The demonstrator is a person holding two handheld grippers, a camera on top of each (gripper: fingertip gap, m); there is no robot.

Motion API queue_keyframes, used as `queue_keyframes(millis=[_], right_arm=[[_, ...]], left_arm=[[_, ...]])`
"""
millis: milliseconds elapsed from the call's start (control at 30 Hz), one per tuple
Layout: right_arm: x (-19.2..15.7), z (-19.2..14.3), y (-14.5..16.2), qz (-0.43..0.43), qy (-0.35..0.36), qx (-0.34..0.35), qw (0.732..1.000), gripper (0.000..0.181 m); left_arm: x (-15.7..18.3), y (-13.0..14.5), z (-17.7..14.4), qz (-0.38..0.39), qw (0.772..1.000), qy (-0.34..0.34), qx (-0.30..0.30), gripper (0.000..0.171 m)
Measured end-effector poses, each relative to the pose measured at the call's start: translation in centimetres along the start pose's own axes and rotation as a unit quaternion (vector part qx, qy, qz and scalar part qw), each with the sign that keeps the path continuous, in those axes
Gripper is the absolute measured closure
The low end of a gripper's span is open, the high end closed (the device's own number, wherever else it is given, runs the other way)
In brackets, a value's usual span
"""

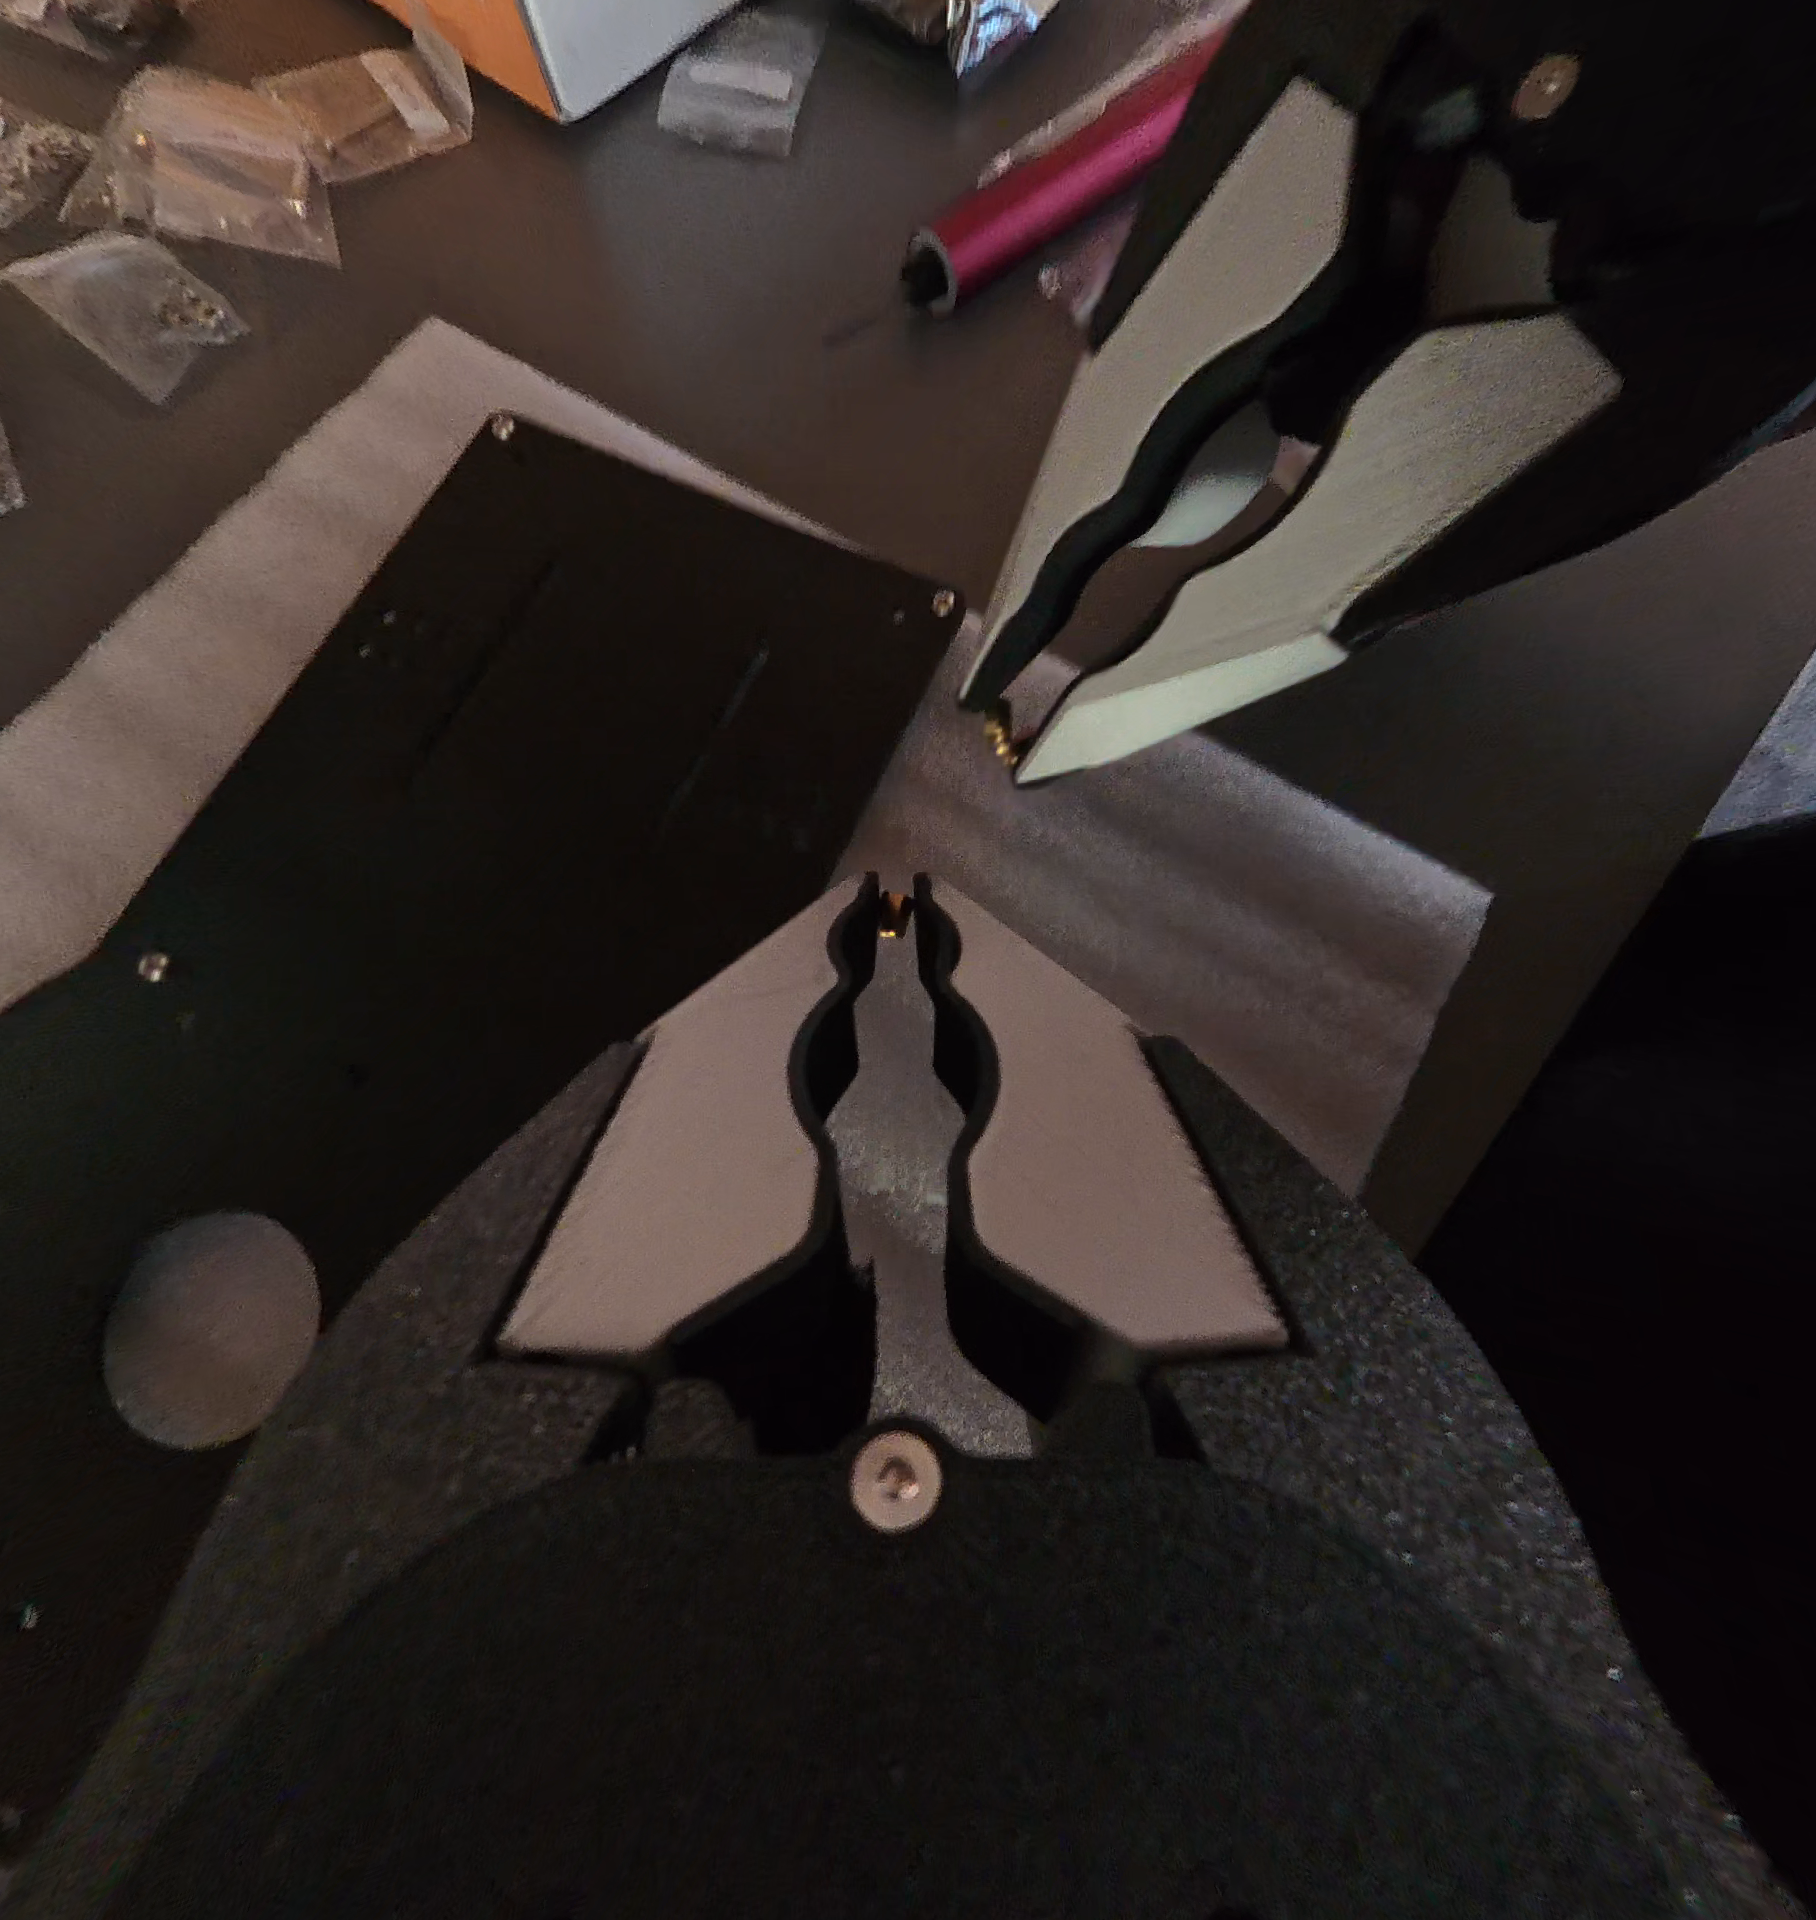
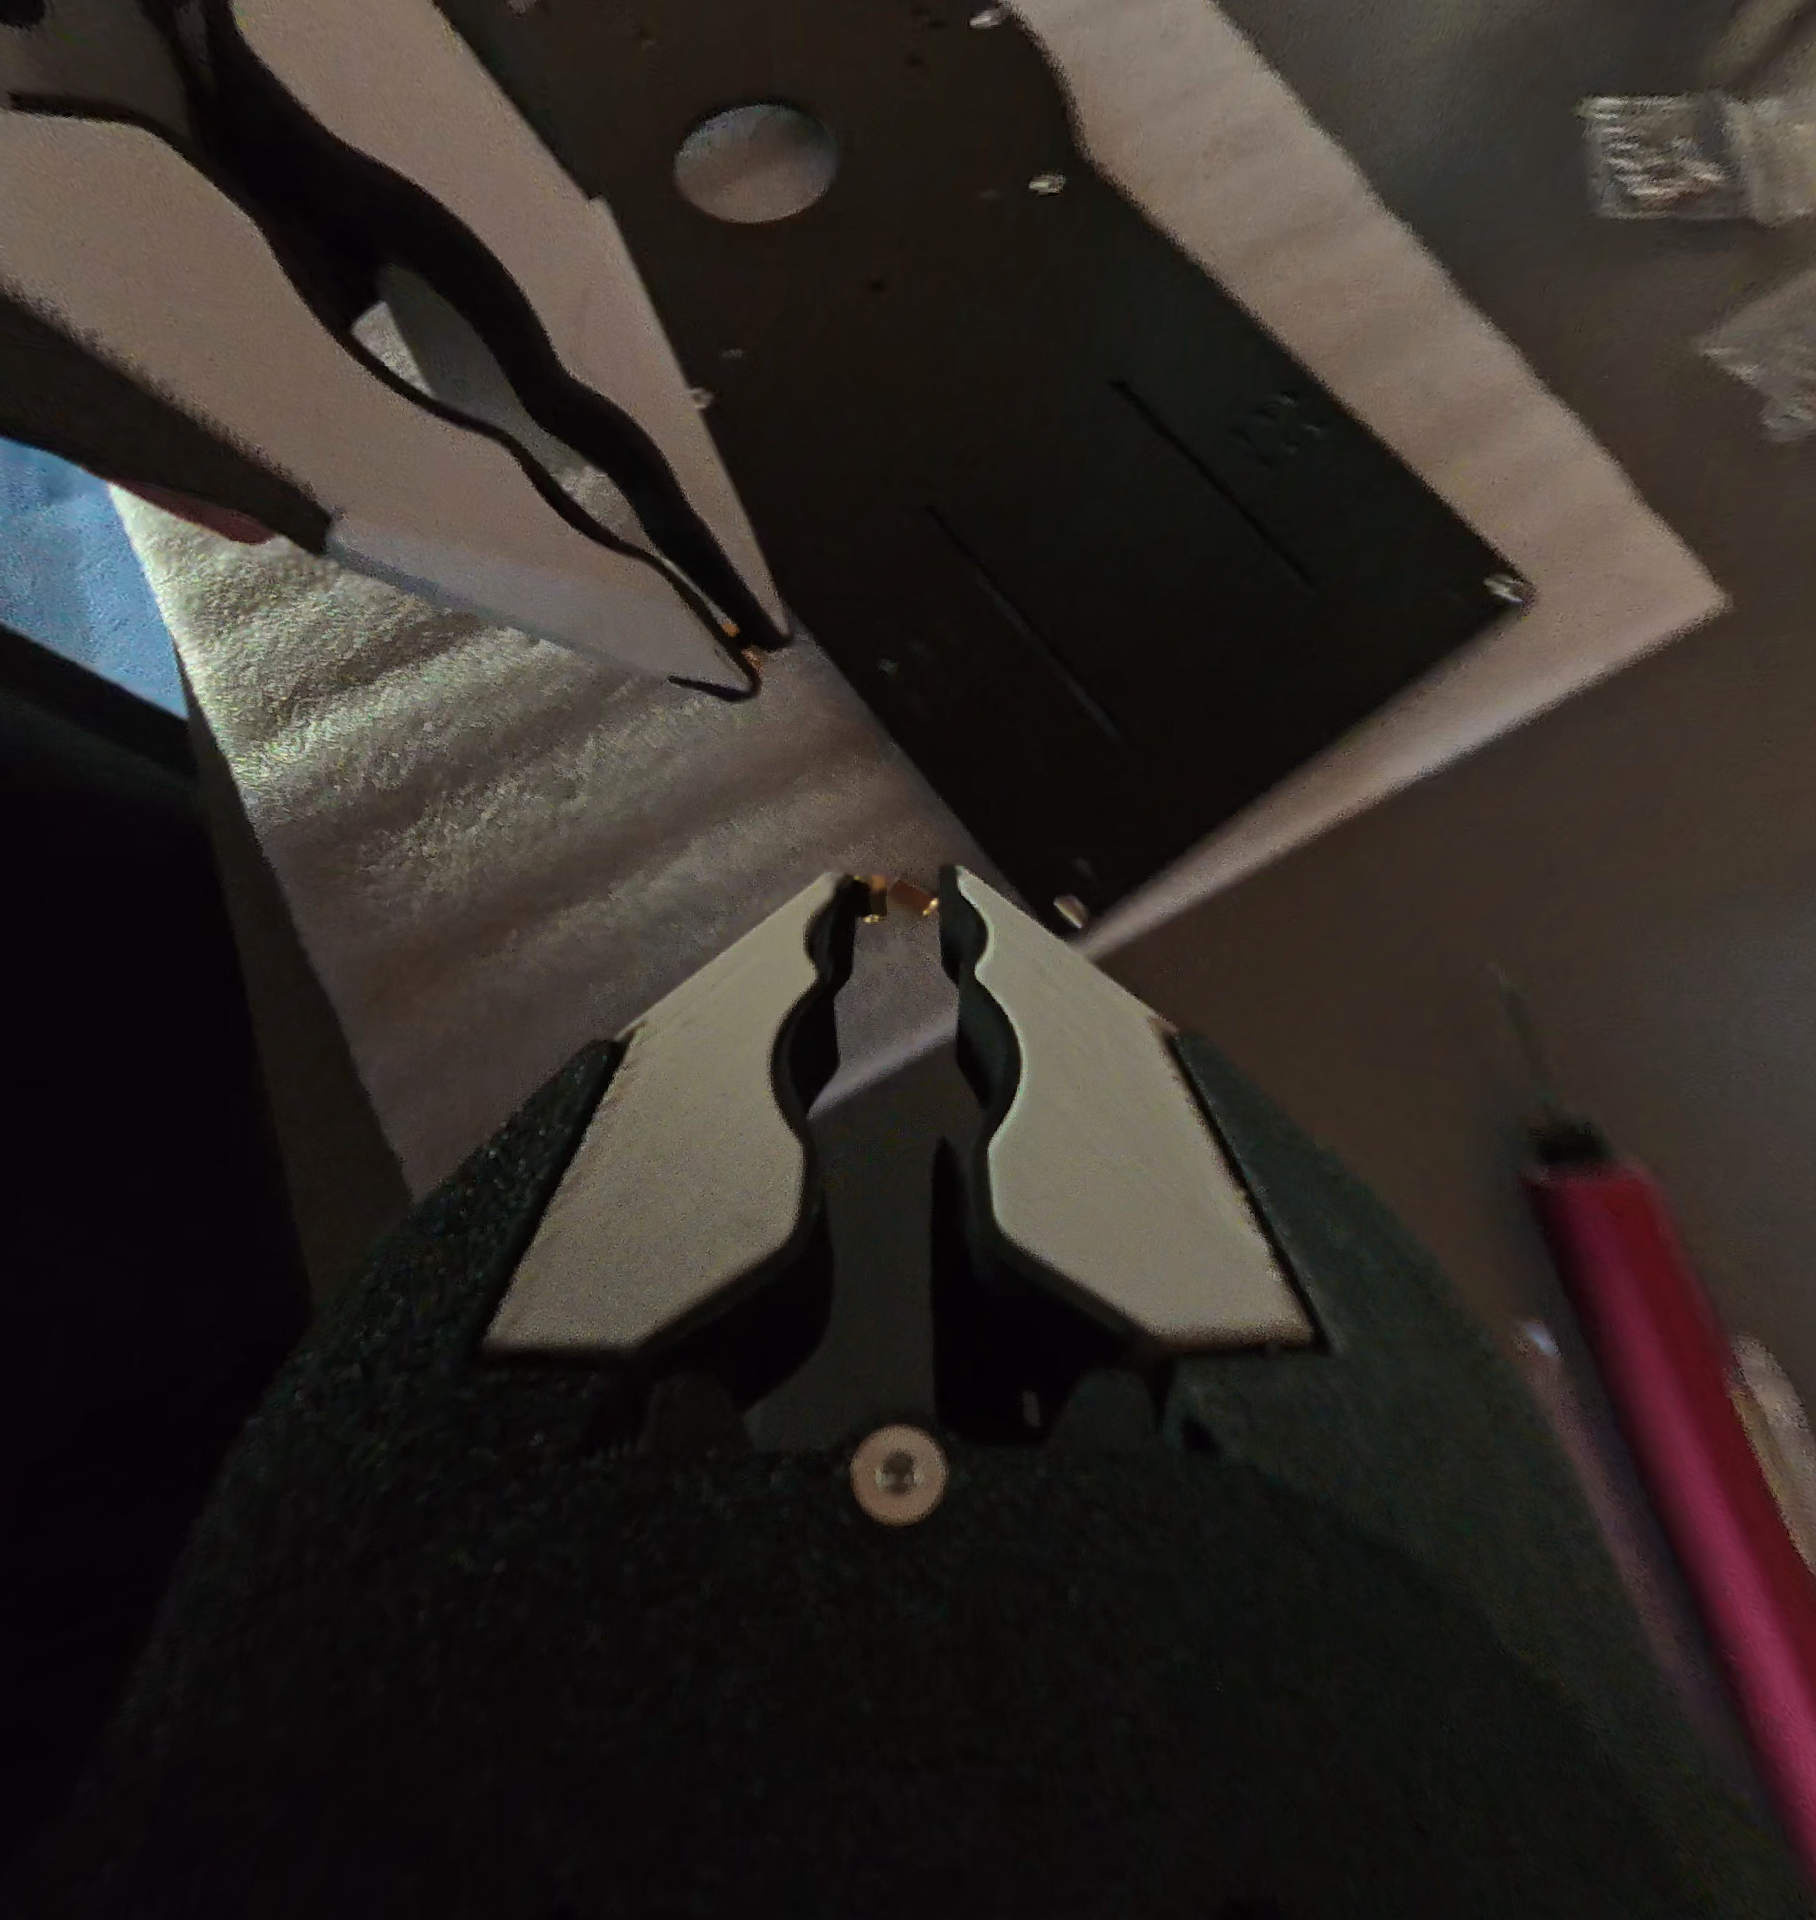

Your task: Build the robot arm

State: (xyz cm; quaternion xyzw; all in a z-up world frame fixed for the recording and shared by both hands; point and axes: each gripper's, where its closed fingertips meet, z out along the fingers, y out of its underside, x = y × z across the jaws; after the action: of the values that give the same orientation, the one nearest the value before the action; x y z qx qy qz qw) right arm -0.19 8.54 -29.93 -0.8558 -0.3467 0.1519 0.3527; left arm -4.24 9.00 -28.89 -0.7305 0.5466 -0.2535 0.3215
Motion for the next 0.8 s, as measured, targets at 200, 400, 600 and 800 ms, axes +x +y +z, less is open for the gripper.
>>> queue_keyframes(millis=[200,400,600,800], right_arm=[[6.1,-9.7,7.9,0.099,0.141,-0.028,0.985,0.167],[7.0,-11.9,13.3,0.154,0.159,-0.024,0.975,0.167],[6.9,-12.0,12.8,0.177,0.139,0.023,0.974,0.16],[6.4,-15.9,12.9,0.21,0.15,0.06,0.964,0.157]], left_arm=[[3.9,-6.0,3.9,0.02,0.994,0.091,0.048,0.166],[9.1,-10.9,11.8,0.078,0.983,0.161,0.033,0.166],[11.5,-9.3,15.2,0.126,0.971,0.199,-0.046,0.166],[11.1,-9.4,12.2,0.106,0.976,0.186,-0.04,0.147]])
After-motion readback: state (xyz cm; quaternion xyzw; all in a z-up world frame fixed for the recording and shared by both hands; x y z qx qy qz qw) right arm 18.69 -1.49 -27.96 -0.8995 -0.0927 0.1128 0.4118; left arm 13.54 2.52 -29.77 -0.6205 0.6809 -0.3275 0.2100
